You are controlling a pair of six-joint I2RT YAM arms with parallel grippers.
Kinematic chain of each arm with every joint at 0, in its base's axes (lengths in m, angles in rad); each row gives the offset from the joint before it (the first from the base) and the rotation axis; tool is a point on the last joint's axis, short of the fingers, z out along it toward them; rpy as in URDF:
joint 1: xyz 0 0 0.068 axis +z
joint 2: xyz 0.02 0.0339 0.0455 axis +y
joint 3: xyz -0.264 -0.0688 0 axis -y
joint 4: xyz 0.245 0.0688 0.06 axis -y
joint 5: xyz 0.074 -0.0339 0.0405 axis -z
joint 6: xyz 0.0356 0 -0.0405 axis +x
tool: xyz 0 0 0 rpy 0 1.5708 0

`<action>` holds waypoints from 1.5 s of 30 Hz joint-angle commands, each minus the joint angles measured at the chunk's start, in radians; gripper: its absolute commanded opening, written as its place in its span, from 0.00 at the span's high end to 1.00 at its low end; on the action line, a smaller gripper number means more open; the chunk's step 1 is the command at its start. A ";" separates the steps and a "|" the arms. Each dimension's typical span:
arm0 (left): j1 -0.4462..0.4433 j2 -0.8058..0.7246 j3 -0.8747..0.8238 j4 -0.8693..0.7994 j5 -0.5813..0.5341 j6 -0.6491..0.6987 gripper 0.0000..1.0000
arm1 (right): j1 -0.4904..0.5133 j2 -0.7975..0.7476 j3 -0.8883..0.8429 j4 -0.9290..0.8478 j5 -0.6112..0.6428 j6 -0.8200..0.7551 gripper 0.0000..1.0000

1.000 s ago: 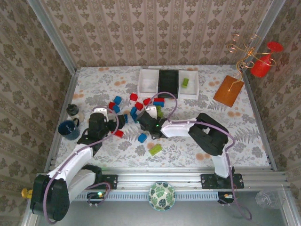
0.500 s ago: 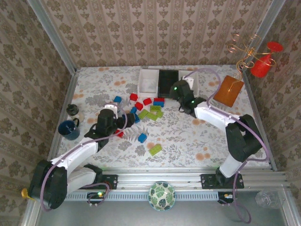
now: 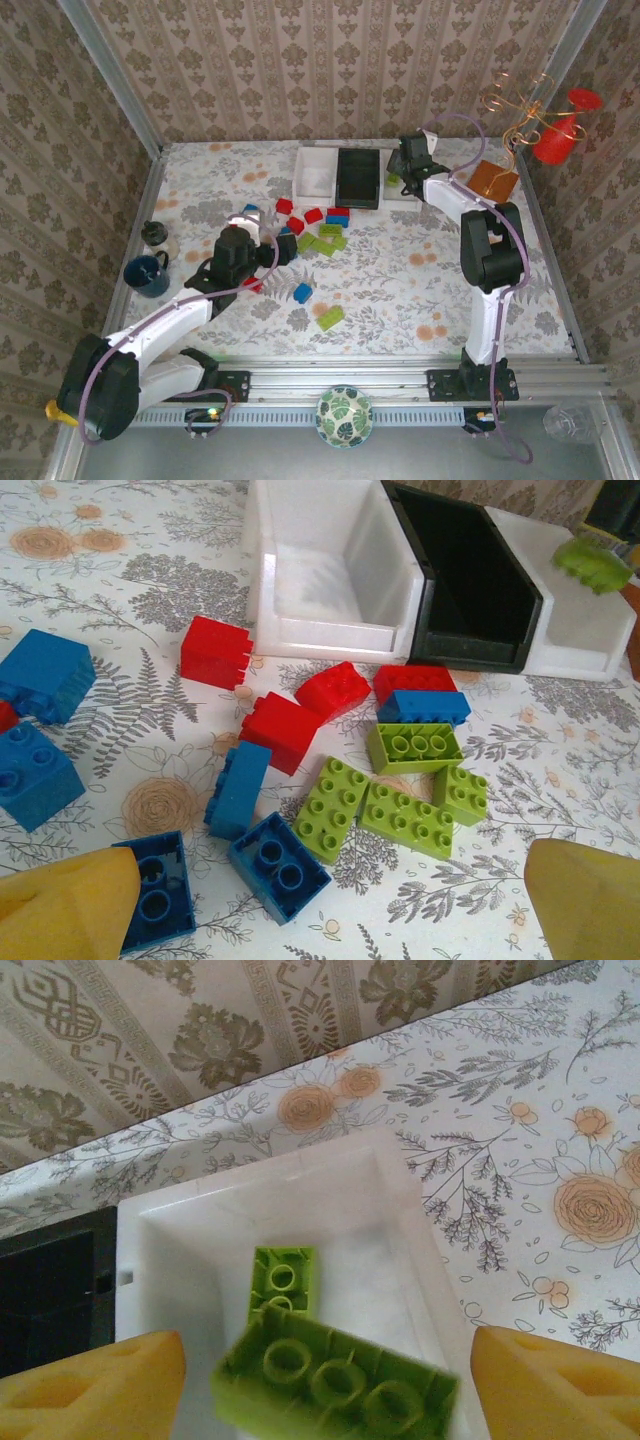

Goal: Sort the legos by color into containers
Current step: Place the lego in the container, then pick up the lego from the bottom-center of the table.

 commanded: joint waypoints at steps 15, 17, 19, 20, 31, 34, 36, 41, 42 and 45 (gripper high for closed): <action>0.046 -0.008 0.005 -0.205 0.035 0.084 0.00 | 0.407 -0.570 -0.703 0.010 -0.266 -0.182 0.16; 0.096 -0.019 -0.005 -0.212 0.080 0.066 0.00 | 0.514 -0.596 -0.743 -0.005 -0.263 -0.204 0.14; 0.156 -0.036 -0.023 -0.200 0.124 0.047 0.00 | 0.616 -0.618 -0.768 -0.020 -0.229 -0.204 0.09; 0.178 -0.047 -0.033 -0.197 0.138 0.039 0.00 | 0.660 -0.625 -0.778 -0.024 -0.222 -0.198 0.06; 0.229 -0.094 -0.075 -0.201 0.153 0.023 0.00 | 0.887 -0.506 -0.733 -0.103 -0.153 -0.098 0.00; 0.229 -0.093 -0.075 -0.193 0.157 0.018 0.00 | 0.900 -0.452 -0.704 -0.115 -0.123 -0.075 0.00; 0.229 -0.095 -0.077 -0.190 0.162 0.018 0.00 | 0.903 -0.419 -0.686 -0.127 -0.098 -0.048 0.01; 0.229 -0.101 -0.090 -0.185 0.163 0.021 0.00 | 0.905 -0.372 -0.675 -0.140 -0.081 -0.004 0.08; 0.228 -0.104 -0.095 -0.180 0.163 0.018 0.00 | 0.905 -0.364 -0.673 -0.143 -0.082 0.002 0.10; 0.230 -0.100 -0.106 -0.161 0.164 0.011 0.00 | 0.906 -0.345 -0.675 -0.136 -0.093 0.011 0.15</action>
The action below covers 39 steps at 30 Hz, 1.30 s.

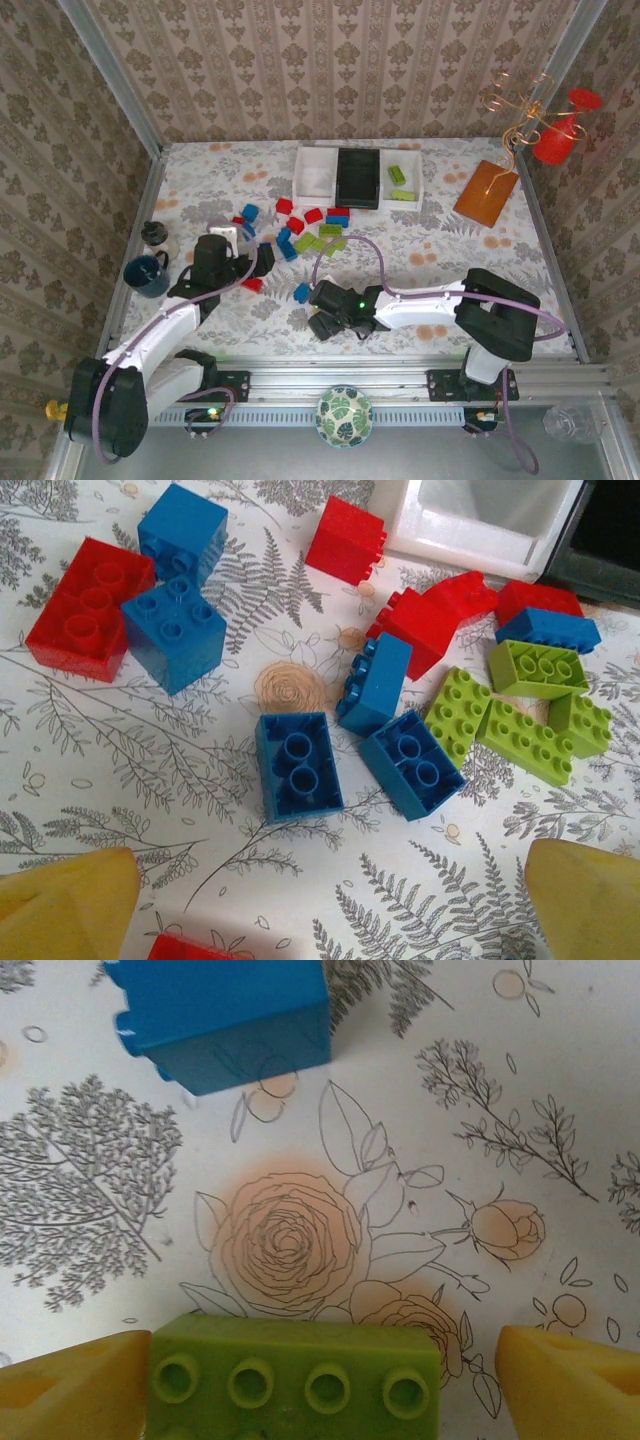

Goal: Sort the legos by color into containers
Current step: Pick up the lego from the bottom-center of the table, then place the lego in the container.

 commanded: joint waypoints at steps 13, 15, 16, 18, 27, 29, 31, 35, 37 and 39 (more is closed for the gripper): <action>0.008 -0.001 -0.021 0.067 0.039 -0.040 0.00 | -0.121 -0.097 0.001 -0.016 0.074 -0.033 0.34; 0.004 0.002 -0.022 0.090 0.044 -0.048 0.00 | -0.205 -0.160 -0.005 0.028 0.061 -0.065 0.35; 0.001 0.005 -0.021 0.100 0.047 -0.050 0.00 | -0.247 -0.186 -0.009 0.054 0.052 -0.076 0.35; -0.013 0.013 -0.017 0.127 0.047 -0.057 0.00 | -0.347 -0.232 -0.009 0.116 0.011 -0.088 0.36; -0.125 0.109 0.053 0.223 0.029 -0.051 0.00 | -0.716 -0.160 0.110 0.305 -0.120 -0.067 0.39; -0.126 0.129 0.071 0.222 0.029 -0.048 0.00 | -0.753 -0.115 0.160 0.304 -0.139 -0.069 0.40; -0.163 0.145 0.085 0.220 0.031 -0.044 0.00 | -0.783 -0.067 0.212 0.298 -0.152 -0.074 0.41; -0.173 0.165 0.132 0.176 0.047 -0.028 0.00 | -0.835 0.041 0.328 0.273 -0.182 -0.074 0.42; -0.177 0.170 0.161 0.145 0.057 -0.015 0.00 | -0.847 0.093 0.384 0.261 -0.185 -0.076 0.42; -0.180 0.173 0.183 0.126 0.065 0.000 0.00 | -0.854 0.146 0.445 0.237 -0.182 -0.078 0.43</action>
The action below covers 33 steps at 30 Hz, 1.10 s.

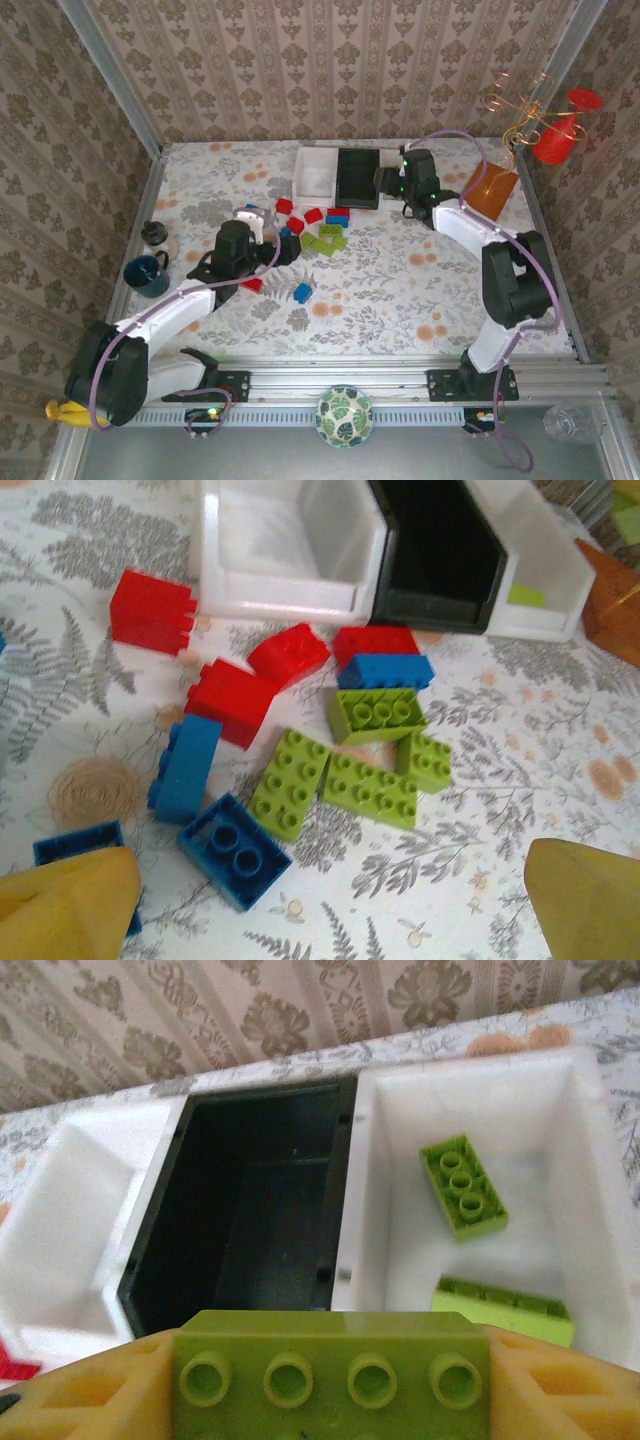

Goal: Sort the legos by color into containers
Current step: Place the lego in the container.

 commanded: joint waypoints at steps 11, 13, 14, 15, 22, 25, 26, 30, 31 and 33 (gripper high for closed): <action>-0.020 0.008 0.077 -0.052 0.024 0.049 0.00 | -0.052 0.283 0.336 -0.148 0.132 -0.070 0.41; -0.021 0.006 0.073 -0.051 0.017 0.048 0.00 | -0.063 0.312 0.373 -0.166 0.143 -0.081 0.40; -0.021 0.004 0.068 -0.048 0.013 0.045 0.00 | -0.066 0.327 0.391 -0.175 0.144 -0.085 0.39; -0.021 0.002 0.061 -0.044 0.009 0.041 0.00 | -0.070 0.337 0.405 -0.182 0.145 -0.088 0.38; -0.023 -0.028 0.018 -0.029 -0.019 0.026 0.00 | -0.071 0.334 0.436 -0.200 0.130 -0.096 0.20; -0.022 -0.042 0.007 -0.038 -0.037 0.031 0.00 | -0.072 0.273 0.392 -0.178 0.122 -0.100 0.15; -0.022 -0.047 0.004 -0.042 -0.044 0.035 0.00 | -0.072 0.250 0.375 -0.171 0.117 -0.102 0.14; -0.021 -0.066 -0.006 -0.059 -0.072 0.045 0.00 | -0.065 0.144 0.284 -0.143 0.070 -0.102 0.12; -0.021 -0.071 -0.009 -0.064 -0.078 0.049 0.00 | -0.059 0.116 0.256 -0.133 0.057 -0.106 0.12; -0.017 -0.085 -0.019 -0.077 -0.096 0.055 0.00 | -0.036 0.043 0.180 -0.103 0.027 -0.129 0.12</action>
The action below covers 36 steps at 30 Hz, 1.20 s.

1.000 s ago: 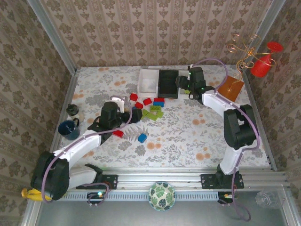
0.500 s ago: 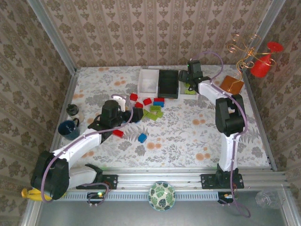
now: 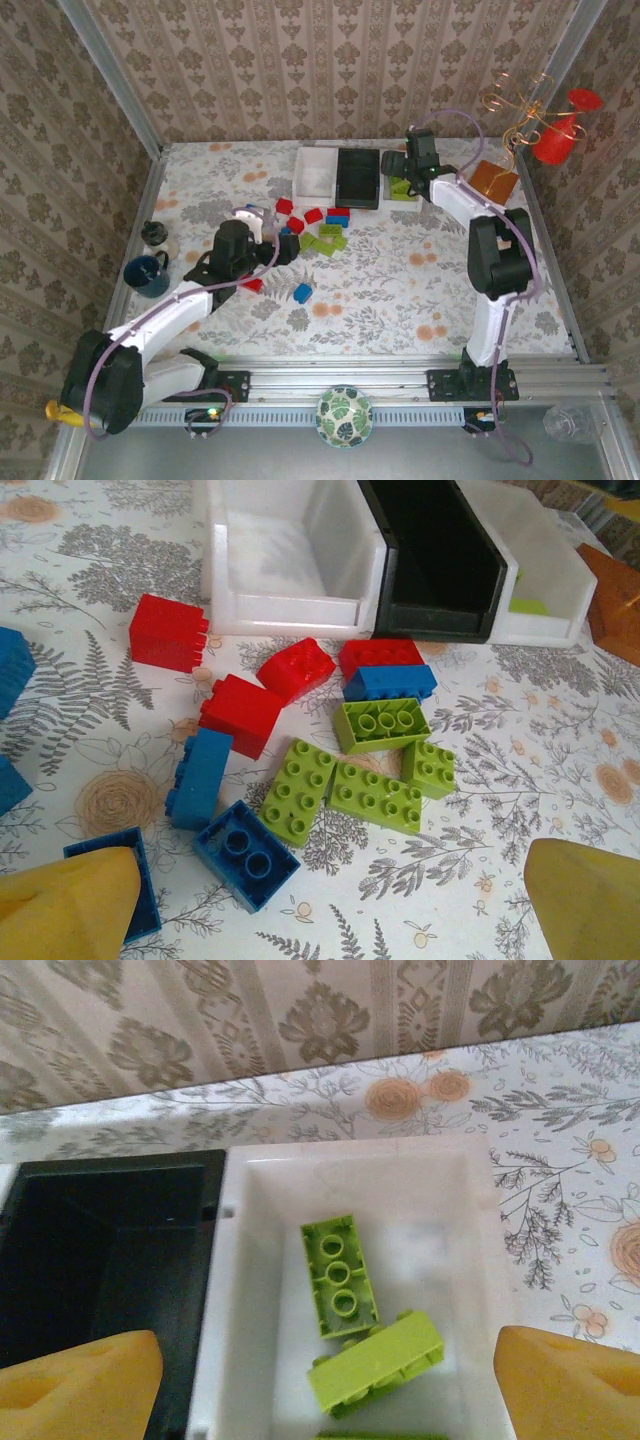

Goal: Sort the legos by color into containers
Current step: Place the lego in the container, then pick up the lego from the middle-left of the table.

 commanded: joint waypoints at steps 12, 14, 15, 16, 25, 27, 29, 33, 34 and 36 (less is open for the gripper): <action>0.142 -0.139 -0.087 -0.145 -0.024 0.041 0.00 | 0.263 -0.419 -0.374 0.059 -0.177 -0.222 0.11; 0.164 -0.158 -0.094 -0.172 -0.027 0.043 0.00 | 0.294 -0.444 -0.407 0.055 -0.181 -0.204 0.11; 0.167 -0.165 -0.092 -0.190 -0.037 0.043 0.00 | 0.308 -0.457 -0.431 0.064 -0.187 -0.188 0.10; 0.167 -0.167 -0.085 -0.211 -0.054 0.048 0.00 | 0.316 -0.468 -0.451 0.077 -0.196 -0.171 0.10; 0.060 -0.066 0.014 -0.304 -0.178 0.095 0.00 | 0.389 -0.498 -0.617 0.223 -0.254 -0.112 0.10; 0.060 -0.028 0.033 -0.314 -0.185 0.094 0.01 | 0.401 -0.513 -0.655 0.259 -0.232 -0.115 0.10; 0.061 0.003 0.053 -0.328 -0.191 0.096 0.01 | 0.403 -0.520 -0.696 0.291 -0.214 -0.114 0.10; 0.061 0.069 0.082 -0.344 -0.203 0.106 0.04 | 0.403 -0.568 -0.747 0.334 -0.187 -0.126 0.10; 0.062 0.086 0.085 -0.341 -0.204 0.105 0.04 | 0.403 -0.570 -0.753 0.340 -0.181 -0.128 0.10; 0.069 0.126 0.092 -0.332 -0.190 0.096 0.05 | 0.403 -0.578 -0.766 0.346 -0.170 -0.126 0.10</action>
